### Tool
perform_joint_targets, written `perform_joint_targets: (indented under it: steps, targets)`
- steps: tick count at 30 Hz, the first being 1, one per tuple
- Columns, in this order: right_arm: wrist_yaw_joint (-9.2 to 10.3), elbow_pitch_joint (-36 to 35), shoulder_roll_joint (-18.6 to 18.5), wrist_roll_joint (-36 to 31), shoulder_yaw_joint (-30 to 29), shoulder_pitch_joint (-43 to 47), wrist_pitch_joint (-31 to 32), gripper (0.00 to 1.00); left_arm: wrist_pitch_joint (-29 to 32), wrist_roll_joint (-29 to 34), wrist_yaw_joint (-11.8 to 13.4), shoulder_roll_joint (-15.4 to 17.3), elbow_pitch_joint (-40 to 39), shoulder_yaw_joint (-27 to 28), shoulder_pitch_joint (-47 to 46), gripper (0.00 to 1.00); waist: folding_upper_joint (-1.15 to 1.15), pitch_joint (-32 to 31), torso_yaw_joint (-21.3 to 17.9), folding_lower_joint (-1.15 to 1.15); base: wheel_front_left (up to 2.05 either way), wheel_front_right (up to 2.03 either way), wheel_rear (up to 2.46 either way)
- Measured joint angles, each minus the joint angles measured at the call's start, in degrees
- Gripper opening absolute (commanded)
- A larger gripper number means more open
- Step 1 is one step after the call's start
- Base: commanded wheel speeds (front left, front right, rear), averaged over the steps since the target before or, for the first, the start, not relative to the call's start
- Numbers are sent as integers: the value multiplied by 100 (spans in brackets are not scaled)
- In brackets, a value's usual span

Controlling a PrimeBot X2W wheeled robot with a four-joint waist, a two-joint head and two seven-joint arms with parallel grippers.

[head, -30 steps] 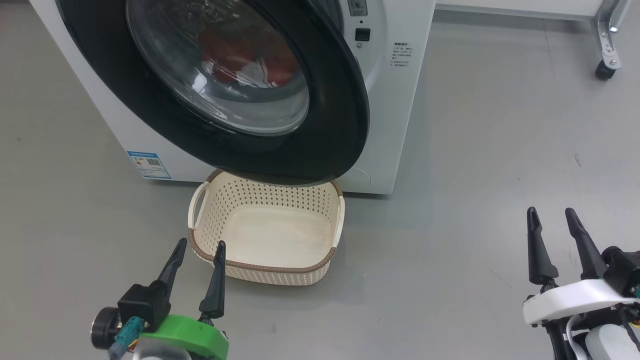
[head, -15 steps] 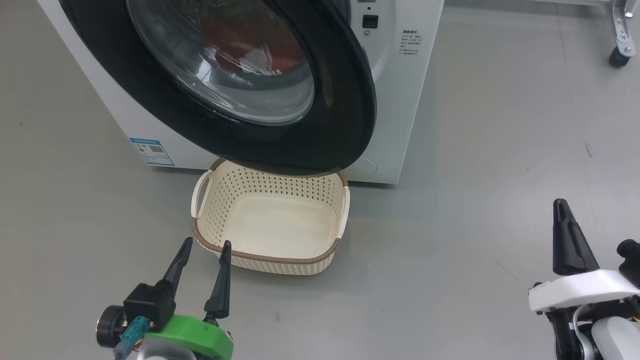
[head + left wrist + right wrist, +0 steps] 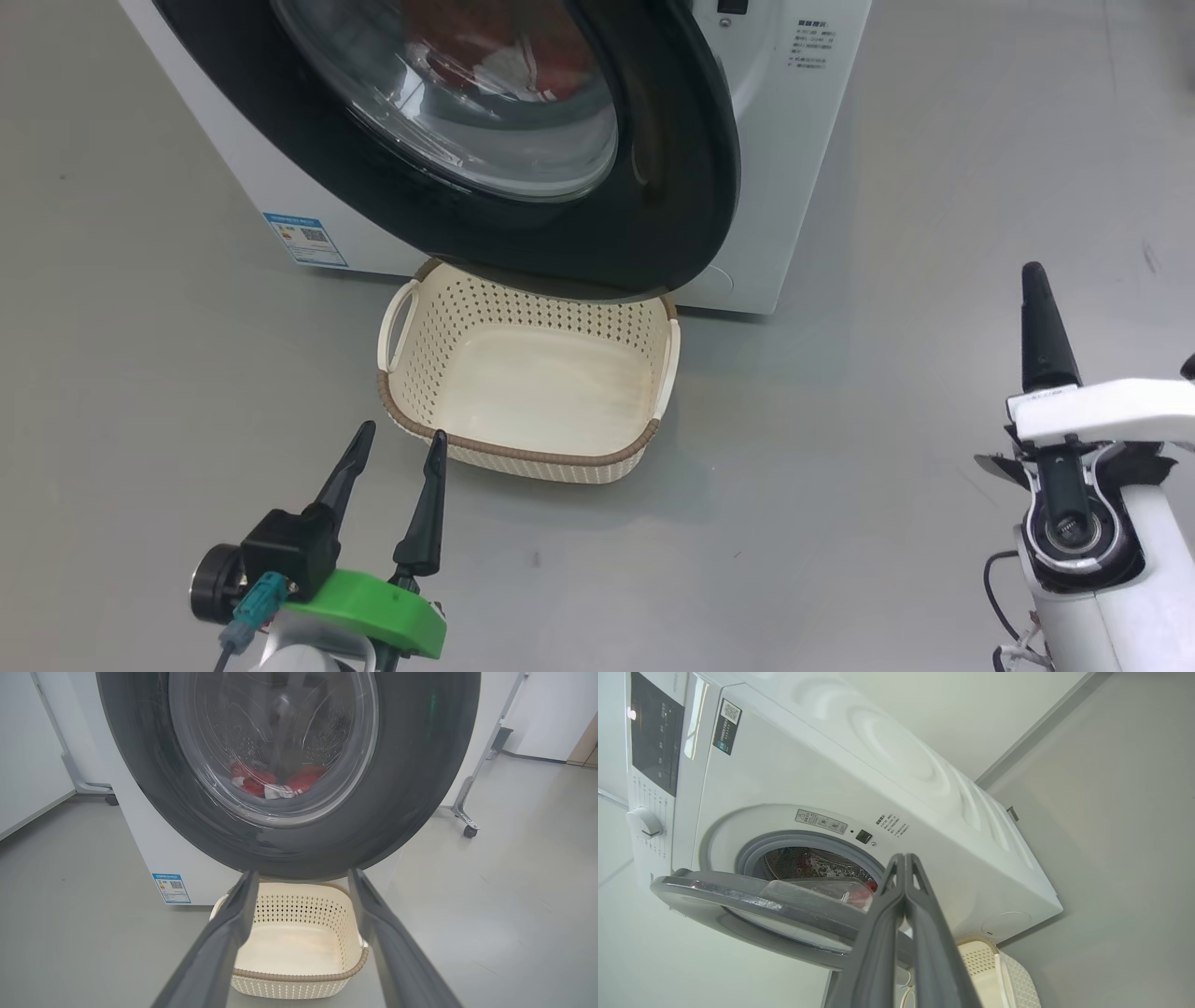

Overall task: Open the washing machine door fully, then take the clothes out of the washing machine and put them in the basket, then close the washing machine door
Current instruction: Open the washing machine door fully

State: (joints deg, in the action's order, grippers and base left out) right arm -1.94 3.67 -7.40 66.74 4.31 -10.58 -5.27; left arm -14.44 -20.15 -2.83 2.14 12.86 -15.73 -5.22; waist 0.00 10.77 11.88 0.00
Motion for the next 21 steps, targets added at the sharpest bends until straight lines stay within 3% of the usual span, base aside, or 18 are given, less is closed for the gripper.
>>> perform_joint_targets:
  steps: [5, 21]
  targets:
    - [89, 71, 102, 751, -238, -519, 517, 0, 0, -1, -8, 0, -5, -80, -80, 100, 0, 129, 109, 0, 0, 0, 0]
    - [770, 614, 62, 2158, -714, -1859, 1719, 0, 0, -160, -49, -1, 2, -208, -236, 100, 0, 404, 556, 0, 0, 0, 0]
